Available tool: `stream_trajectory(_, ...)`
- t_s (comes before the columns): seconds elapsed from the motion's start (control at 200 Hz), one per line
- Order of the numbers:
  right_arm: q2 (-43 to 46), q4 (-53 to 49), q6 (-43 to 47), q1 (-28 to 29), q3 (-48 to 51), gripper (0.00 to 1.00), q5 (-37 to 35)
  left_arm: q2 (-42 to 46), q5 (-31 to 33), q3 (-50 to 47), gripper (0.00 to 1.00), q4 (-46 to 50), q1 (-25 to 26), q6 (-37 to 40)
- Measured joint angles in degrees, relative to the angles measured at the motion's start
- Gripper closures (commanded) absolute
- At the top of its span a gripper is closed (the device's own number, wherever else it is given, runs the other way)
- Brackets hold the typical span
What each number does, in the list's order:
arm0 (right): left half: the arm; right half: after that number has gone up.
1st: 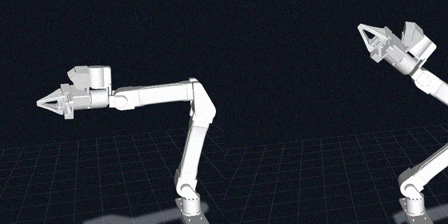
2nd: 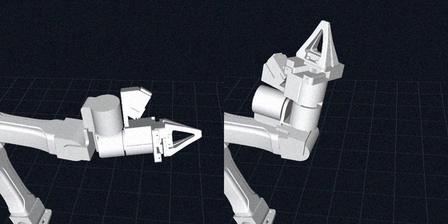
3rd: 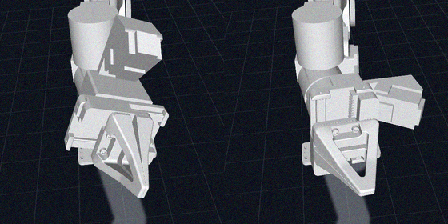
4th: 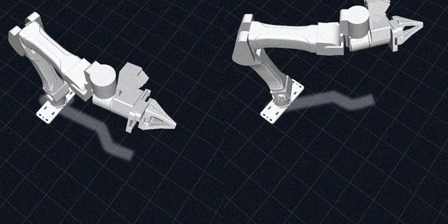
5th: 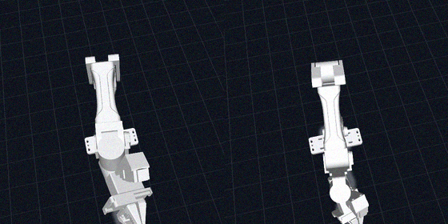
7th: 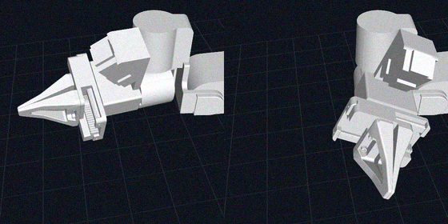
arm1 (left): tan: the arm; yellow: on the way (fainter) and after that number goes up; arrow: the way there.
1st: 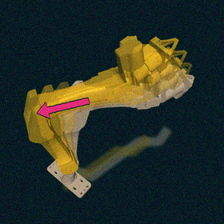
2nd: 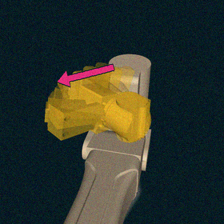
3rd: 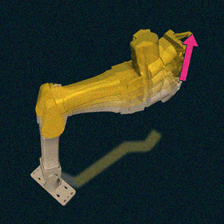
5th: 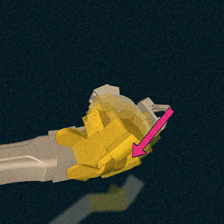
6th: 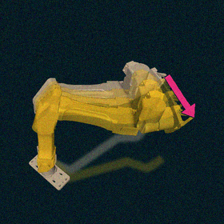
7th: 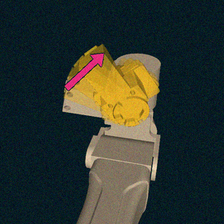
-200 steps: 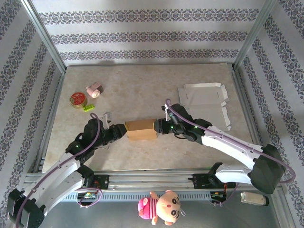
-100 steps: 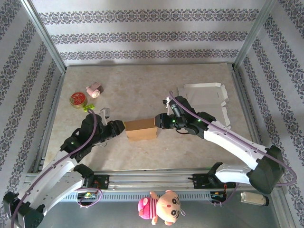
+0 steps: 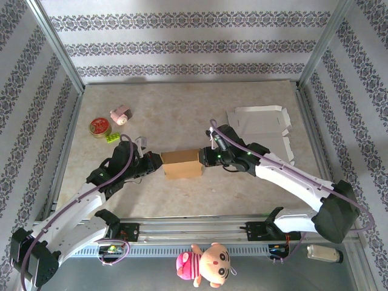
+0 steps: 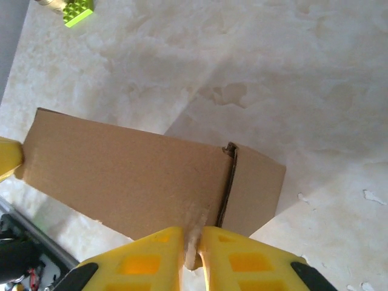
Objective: Fold the paper box
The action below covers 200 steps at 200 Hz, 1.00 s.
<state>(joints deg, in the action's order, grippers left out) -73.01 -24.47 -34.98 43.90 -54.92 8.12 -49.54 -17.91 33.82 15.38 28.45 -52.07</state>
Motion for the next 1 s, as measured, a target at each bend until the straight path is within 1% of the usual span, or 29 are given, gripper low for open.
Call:
stream_trajectory(0.03,-0.2,0.0,0.42,0.2,0.11,0.79,-0.24,0.02,0.04,-0.22,0.92,-0.04,0.02,0.02)
stream_trajectory(0.06,-0.33,0.24,0.76,0.24,0.11,0.77,-0.59,0.13,0.2,-0.24,0.88,0.02,0.04,0.09)
stream_trajectory(0.125,-0.11,-0.02,1.33,0.24,-0.04,0.74,-0.76,0.22,0.44,-0.13,0.7,0.31,0.07,0.85)
stream_trajectory(0.16,0.02,-0.48,1.62,0.24,-0.09,0.72,-0.81,0.46,0.68,0.15,0.64,1.29,0.07,1.18)
stream_trajectory(0.225,0.57,-1.44,2.05,0.24,-0.33,0.64,-1.14,0.61,1.6,0.5,0.57,3.04,0.07,1.79)
stream_trajectory(0.33,1.88,-2.21,2.78,0.2,-0.94,0.5,-3.26,2.47,3.78,1.4,0.41,5.55,0.07,2.34)
stream_trajectory(0.355,2.05,-2.25,2.54,0.15,-1.07,0.48,-3.91,3.06,4.59,1.46,0.39,5.75,0.07,2.45)
stream_trajectory(0.405,2.08,-2.19,2.78,-0.09,-1.33,0.48,-4.76,4.07,5.86,1.46,0.35,5.73,0.07,2.08)
stream_trajectory(0.46,1.57,-2.08,2.6,-0.66,-1.44,0.49,-4.85,4.39,6.4,1.44,0.34,5.38,0.07,1.92)
stream_trajectory(0.535,0.0,-1.81,2.23,-1.07,-1.53,0.55,-4.15,3.43,5.79,0.94,0.34,3.34,0.07,1.46)
stream_trajectory(0.63,-2.19,-1.03,1.64,-1.03,-1.49,0.63,-1.9,0.42,2.69,-0.39,0.42,0.42,0.07,0.5)
stream_trajectory(0.715,-1.86,-0.22,1.14,-0.57,-1.03,0.65,-0.96,-1.51,-0.48,-2.01,0.5,-1.97,0.68,-1.03)
stream_trajectory(0.745,-1.27,-0.13,0.92,-0.11,-0.39,0.65,-1.05,-1.25,-0.68,-2.14,0.53,-2.56,1.46,-1.53)
stream_trajectory(0.779,0.11,-0.2,0.85,0.72,0.61,0.66,-1.36,-0.33,-0.5,-2.4,0.54,-2.51,3.06,-2.29)
stream_trajectory(0.824,3.06,-0.98,0.66,2.14,2.69,0.66,-2.36,1.86,0.72,-3.23,0.54,-1.55,6.34,-3.39)
stream_trajectory(0.874,7.69,-2.27,0.24,4.15,6.03,0.65,-3.19,5.01,2.47,-4.55,0.54,0.07,10.82,-4.81)
stream_trajectory(0.924,12.57,-4.44,-0.83,5.9,9.51,0.62,-3.21,8.9,3.8,-6.01,0.54,2.43,15.52,-6.82)
stream_trajectory(0.969,16.22,-6.75,-1.6,7.06,12.17,0.57,-3.13,12.02,5.62,-7.08,0.5,4.66,18.82,-8.46)
stream_trajectory(0.999,18.58,-8.57,-2.27,7.37,13.7,0.52,-3.13,13.75,6.78,-7.67,0.45,5.97,20.33,-9.33)
